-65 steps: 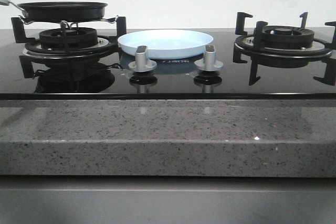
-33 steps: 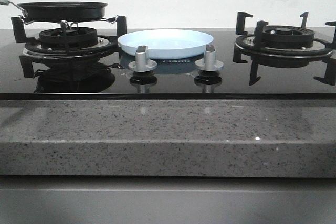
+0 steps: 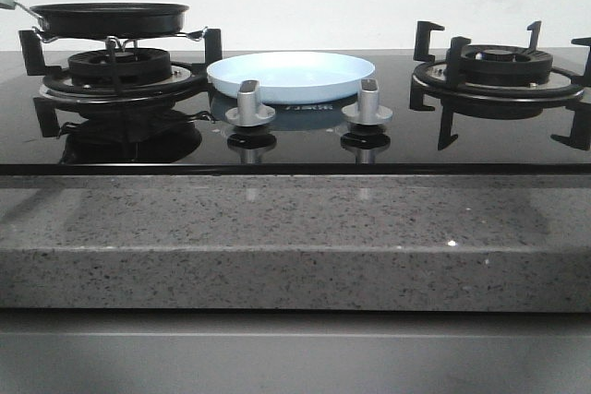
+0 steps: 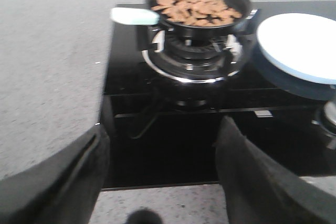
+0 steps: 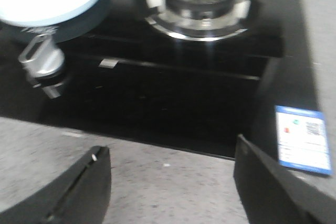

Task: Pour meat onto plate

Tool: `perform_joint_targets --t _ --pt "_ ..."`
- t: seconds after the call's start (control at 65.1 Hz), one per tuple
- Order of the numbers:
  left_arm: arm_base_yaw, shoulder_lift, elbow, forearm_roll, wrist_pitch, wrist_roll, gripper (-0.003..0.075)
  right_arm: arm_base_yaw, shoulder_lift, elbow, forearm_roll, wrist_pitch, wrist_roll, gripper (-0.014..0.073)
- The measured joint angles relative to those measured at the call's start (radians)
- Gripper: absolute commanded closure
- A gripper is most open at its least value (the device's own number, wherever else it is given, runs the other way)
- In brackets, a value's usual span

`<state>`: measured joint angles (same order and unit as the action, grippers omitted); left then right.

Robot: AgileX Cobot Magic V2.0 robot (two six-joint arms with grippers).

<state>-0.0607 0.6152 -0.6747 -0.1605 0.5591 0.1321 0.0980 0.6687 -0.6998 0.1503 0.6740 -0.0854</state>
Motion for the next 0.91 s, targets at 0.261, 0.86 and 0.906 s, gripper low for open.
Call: perform_joint_targets --t 0.261,0.86,0.906 --pt "-0.028 0.000 0.000 0.000 -0.007 0.000 0.0283 0.106 0.222 -0.190 0.003 0.065 -0.006 0.0078" --pt "-0.029 0.000 0.000 0.000 -0.007 0.002 0.0283 0.173 0.883 -0.802 0.017 0.234 -0.010 0.0217" --pt "-0.029 0.000 0.000 0.000 -0.007 0.002 0.0283 0.173 0.930 -0.849 0.017 0.247 -0.010 0.0217"
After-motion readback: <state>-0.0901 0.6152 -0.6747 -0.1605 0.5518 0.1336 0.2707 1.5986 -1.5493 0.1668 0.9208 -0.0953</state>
